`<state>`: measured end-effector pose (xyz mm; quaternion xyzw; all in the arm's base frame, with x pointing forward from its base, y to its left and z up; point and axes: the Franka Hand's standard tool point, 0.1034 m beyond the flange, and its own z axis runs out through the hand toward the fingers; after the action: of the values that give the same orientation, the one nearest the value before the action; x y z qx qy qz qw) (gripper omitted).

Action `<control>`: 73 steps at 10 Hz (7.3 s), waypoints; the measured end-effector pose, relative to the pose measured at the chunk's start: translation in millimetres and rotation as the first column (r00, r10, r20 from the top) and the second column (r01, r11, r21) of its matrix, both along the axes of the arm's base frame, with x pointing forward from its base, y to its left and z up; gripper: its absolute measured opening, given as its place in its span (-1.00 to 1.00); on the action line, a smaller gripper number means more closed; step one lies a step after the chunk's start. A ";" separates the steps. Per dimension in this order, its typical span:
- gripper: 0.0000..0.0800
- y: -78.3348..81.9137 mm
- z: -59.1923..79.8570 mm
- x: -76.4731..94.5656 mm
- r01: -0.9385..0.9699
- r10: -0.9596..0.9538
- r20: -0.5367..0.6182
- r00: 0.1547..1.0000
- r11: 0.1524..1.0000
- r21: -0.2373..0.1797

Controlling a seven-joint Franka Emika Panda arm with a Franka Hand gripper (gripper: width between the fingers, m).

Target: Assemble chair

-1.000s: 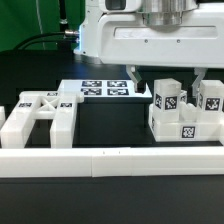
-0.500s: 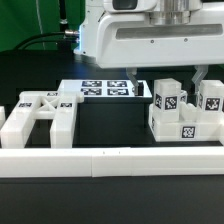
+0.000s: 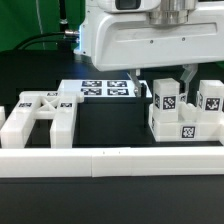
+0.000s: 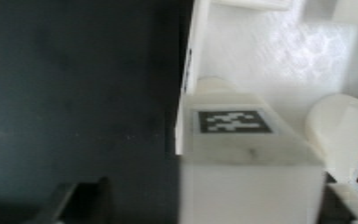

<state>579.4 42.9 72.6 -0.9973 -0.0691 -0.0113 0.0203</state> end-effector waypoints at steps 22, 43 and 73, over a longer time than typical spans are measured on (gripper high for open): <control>0.62 4.3 2.6 -1.7 0.614 -0.613 -0.053 0.789 0.789 0.020; -0.28 5.6 0.9 -1.3 0.139 -0.139 -0.011 0.990 0.990 -0.009; 0.06 3.8 5.1 -2.1 -0.455 0.456 0.002 0.890 0.889 -0.046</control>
Offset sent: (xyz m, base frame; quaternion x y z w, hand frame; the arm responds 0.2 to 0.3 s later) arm 0.0000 0.0000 0.0000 0.0000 0.0000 0.1296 0.9916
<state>577.4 46.7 77.8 -0.9535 -0.3012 -0.0109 -0.0002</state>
